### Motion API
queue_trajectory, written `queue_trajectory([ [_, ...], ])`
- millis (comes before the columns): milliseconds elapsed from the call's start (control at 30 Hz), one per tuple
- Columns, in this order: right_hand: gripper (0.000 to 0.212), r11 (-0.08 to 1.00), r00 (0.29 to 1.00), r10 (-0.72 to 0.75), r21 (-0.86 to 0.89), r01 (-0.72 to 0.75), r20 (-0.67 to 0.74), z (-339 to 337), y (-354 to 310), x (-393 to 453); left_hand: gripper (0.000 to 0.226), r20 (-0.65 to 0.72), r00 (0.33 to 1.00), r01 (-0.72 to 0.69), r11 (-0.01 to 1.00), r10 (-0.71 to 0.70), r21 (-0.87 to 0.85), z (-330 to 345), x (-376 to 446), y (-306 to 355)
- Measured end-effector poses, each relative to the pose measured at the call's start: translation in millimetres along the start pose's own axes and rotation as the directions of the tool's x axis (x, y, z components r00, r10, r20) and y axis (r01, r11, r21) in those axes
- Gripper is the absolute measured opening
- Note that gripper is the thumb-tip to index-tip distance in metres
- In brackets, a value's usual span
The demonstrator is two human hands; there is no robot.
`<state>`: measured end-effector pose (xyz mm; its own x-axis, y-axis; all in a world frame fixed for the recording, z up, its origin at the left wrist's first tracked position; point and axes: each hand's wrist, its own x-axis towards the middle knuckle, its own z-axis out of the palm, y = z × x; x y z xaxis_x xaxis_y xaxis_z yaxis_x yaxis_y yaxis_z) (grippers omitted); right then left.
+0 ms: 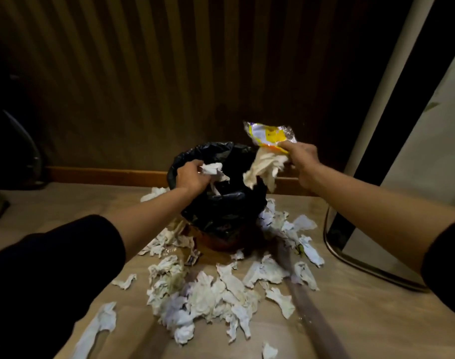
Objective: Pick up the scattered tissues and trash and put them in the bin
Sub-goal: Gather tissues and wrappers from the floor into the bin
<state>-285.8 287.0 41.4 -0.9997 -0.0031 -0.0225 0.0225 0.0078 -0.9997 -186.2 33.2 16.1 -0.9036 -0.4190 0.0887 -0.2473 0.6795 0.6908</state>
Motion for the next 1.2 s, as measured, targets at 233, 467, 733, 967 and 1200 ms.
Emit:
queue_trajectory([
  [233, 0.009, 0.959, 0.994, -0.078, -0.266, 0.096, 0.078, 60.6, 8.5, 9.6, 0.041, -0.173, 0.964, -0.192, 0.979, 0.201, 0.067, -11.1, -3.5, -20.7],
  [467, 0.023, 0.902, 0.979, -0.079, -0.405, 0.152, 0.19, 88.2, 32.6, 11.2, 0.019, -0.249, 0.906, -0.321, 0.94, 0.341, 0.115, -16.2, -25.1, -45.6],
  [733, 0.018, 0.924, 0.984, -0.096, -0.354, 0.144, 0.15, 40.1, 37.0, 15.5, 0.02, 0.059, 0.771, -0.63, 0.748, 0.634, 0.208, 12.3, -47.1, -31.4],
  [967, 0.013, 0.753, 0.987, 0.048, -0.655, 0.063, 0.151, -43.6, 94.2, 22.3, 0.022, 0.387, 0.573, -0.82, 0.512, 0.723, 0.257, 77.2, -69.3, -6.9],
  [1200, 0.019, 0.394, 0.954, 0.194, -0.909, 0.137, 0.229, -91.1, 153.9, 45.3, 0.021, 0.578, 0.678, -0.695, 0.653, 0.455, 0.301, 154.8, -62.7, -16.1],
])
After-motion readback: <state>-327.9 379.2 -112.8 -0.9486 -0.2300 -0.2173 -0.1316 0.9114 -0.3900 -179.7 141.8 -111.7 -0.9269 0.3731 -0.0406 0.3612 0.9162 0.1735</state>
